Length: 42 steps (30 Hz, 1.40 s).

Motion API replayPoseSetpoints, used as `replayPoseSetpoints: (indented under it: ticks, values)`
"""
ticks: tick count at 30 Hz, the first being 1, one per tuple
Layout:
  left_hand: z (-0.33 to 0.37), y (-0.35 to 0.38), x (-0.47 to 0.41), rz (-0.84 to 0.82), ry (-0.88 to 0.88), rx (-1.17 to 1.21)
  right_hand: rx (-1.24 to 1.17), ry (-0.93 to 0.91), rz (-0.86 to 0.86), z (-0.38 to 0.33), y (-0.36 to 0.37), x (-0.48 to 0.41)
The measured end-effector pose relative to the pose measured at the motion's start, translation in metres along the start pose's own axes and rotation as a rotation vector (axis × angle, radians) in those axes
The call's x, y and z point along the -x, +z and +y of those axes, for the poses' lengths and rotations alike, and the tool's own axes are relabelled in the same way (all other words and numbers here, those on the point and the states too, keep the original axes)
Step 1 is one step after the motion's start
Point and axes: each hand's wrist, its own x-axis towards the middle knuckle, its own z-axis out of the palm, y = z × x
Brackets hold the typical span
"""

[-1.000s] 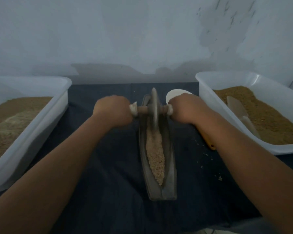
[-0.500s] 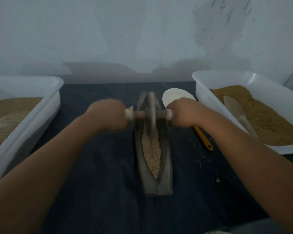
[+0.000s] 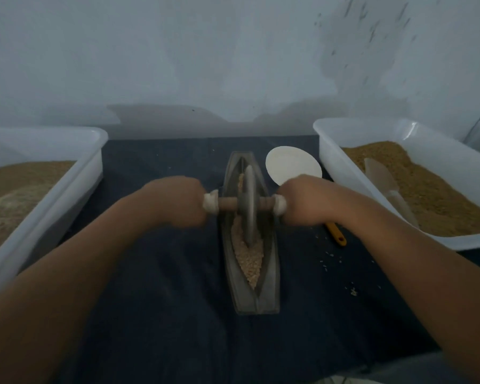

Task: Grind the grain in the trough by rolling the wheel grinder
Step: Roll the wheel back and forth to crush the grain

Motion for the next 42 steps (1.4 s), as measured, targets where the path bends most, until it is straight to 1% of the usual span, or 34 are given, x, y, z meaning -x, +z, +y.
replayPoseSetpoints:
  ticks: [4,5,6,8,11,13,14,15,16,19,21,22,24,29,31,33,37,38,39,40,42]
  values:
    - [0.000,-0.017,-0.034,0.276,-0.131,-0.032,0.004,0.157,0.298,0.002,-0.012,-0.038]
    - [0.000,-0.018,-0.041,0.299,-0.147,-0.039,0.017,0.171,0.358,0.003,-0.014,-0.043]
    - [-0.001,-0.018,-0.044,0.284,-0.152,-0.035,0.026,0.171,0.385,0.002,-0.015,-0.045]
    - [-0.004,-0.013,-0.041,0.197,-0.120,-0.010,0.017,0.157,0.340,0.001,-0.014,-0.041]
    - [-0.007,0.005,-0.013,0.041,0.007,0.013,0.005,0.051,0.137,0.002,-0.001,-0.010]
    - [-0.009,0.016,0.008,-0.003,0.053,0.049,-0.035,-0.013,-0.011,0.005,0.004,0.014]
    - [-0.010,0.020,0.013,0.005,0.053,0.060,-0.059,-0.019,-0.045,0.008,0.005,0.019]
    - [-0.010,0.021,0.014,0.029,0.042,0.052,-0.069,-0.013,-0.033,0.010,0.004,0.020]
    - [-0.010,0.020,0.011,0.061,0.022,0.035,-0.064,0.005,0.026,0.013,0.004,0.014]
    - [-0.010,0.005,-0.019,0.227,-0.088,-0.019,0.015,0.125,0.269,0.019,-0.003,-0.020]
    - [-0.009,-0.006,-0.040,0.325,-0.162,-0.061,0.073,0.203,0.359,0.021,-0.007,-0.044]
    - [-0.009,-0.010,-0.047,0.338,-0.181,-0.072,0.097,0.236,0.387,0.021,-0.008,-0.052]
    - [-0.009,-0.013,-0.052,0.290,-0.175,-0.054,0.104,0.244,0.357,0.020,-0.010,-0.057]
    - [-0.014,0.010,-0.010,-0.028,0.014,0.023,-0.015,0.118,0.063,0.020,0.002,-0.013]
    - [-0.016,0.021,0.000,-0.081,0.040,0.073,0.011,0.084,0.076,0.021,0.011,-0.004]
    - [-0.015,0.019,-0.004,-0.037,0.010,0.074,0.021,0.097,0.149,0.022,0.011,-0.016]
    - [-0.006,-0.009,-0.039,0.299,-0.151,-0.029,0.044,0.240,0.353,0.023,-0.007,-0.056]
    - [-0.003,-0.016,-0.045,0.353,-0.178,-0.044,0.056,0.259,0.392,0.024,-0.010,-0.060]
    - [-0.001,-0.020,-0.049,0.372,-0.181,-0.060,0.060,0.271,0.400,0.023,-0.011,-0.062]
    - [0.001,-0.023,-0.051,0.361,-0.167,-0.074,0.050,0.284,0.370,0.023,-0.012,-0.062]
    - [0.002,-0.023,-0.044,0.272,-0.128,-0.085,-0.001,0.259,0.217,0.020,-0.010,-0.049]
